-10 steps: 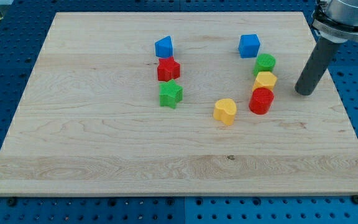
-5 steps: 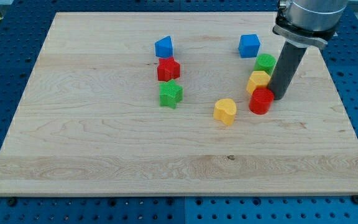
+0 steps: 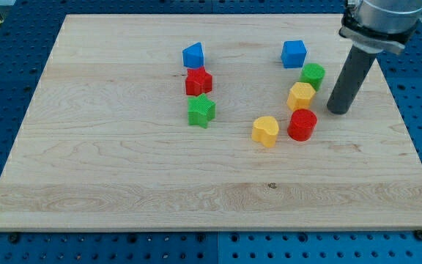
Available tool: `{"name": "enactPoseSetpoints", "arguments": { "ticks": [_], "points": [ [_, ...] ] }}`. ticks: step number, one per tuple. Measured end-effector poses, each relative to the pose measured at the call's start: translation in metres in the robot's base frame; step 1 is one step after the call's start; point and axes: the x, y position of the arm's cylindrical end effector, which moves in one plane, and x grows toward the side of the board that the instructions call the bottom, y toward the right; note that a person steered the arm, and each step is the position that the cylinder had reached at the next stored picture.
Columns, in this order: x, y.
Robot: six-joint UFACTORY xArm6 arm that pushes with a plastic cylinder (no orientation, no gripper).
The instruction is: Adjust the circlesyellow hexagon and blue cube in a vertical line
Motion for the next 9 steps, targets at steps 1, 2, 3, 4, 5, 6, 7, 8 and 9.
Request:
{"name": "enactPoseSetpoints", "arguments": {
  "ticks": [1,2,3,4,5,6,7,8,9],
  "points": [
    [-0.034,0.002],
    [-0.057,0.002],
    [-0.065,0.001],
    [-0.064,0.001],
    [-0.064,-0.006],
    [-0.06,-0.012],
    [-0.044,-0.012],
    [-0.032,-0.015],
    [-0.032,-0.026]
  ]
}}
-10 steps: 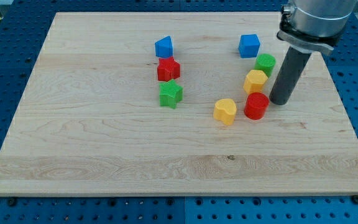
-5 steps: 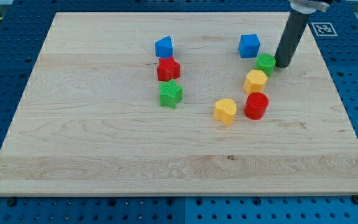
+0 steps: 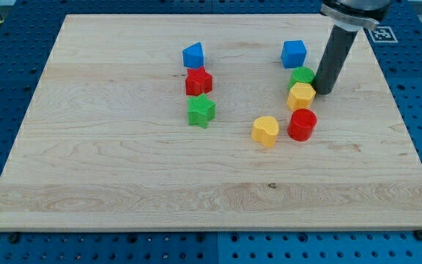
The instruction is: Adjust the circlesyellow hexagon and blue cube in a vertical line
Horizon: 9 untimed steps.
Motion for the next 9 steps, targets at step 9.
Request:
{"name": "enactPoseSetpoints", "arguments": {
  "ticks": [9],
  "points": [
    [-0.092,-0.013]
  ]
}}
